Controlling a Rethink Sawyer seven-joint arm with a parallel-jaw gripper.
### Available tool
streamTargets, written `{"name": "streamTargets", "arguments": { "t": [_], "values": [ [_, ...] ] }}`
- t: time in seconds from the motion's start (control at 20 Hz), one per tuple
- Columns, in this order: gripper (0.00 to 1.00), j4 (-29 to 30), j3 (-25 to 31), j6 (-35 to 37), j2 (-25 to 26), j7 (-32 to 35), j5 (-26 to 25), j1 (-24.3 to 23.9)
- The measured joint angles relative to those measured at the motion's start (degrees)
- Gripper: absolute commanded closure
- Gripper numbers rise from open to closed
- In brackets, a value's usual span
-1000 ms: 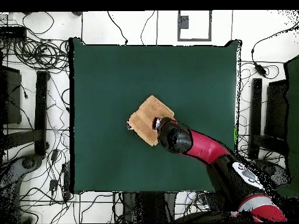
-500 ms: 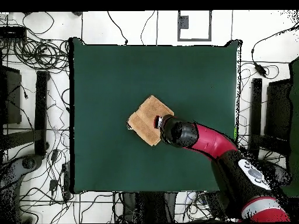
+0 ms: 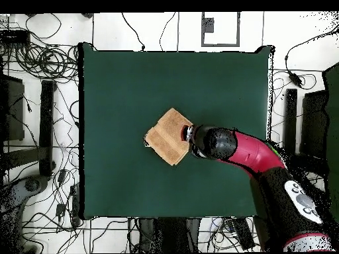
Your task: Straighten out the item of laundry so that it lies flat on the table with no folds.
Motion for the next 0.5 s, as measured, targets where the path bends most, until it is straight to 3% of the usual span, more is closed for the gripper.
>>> {"name": "streamTargets", "arguments": {
  "t": [0.5],
  "values": [
    [0.0, -6.05, 0.0, -1.6, 2.35, 0.0, -3.23, -0.01]
  ]
}}
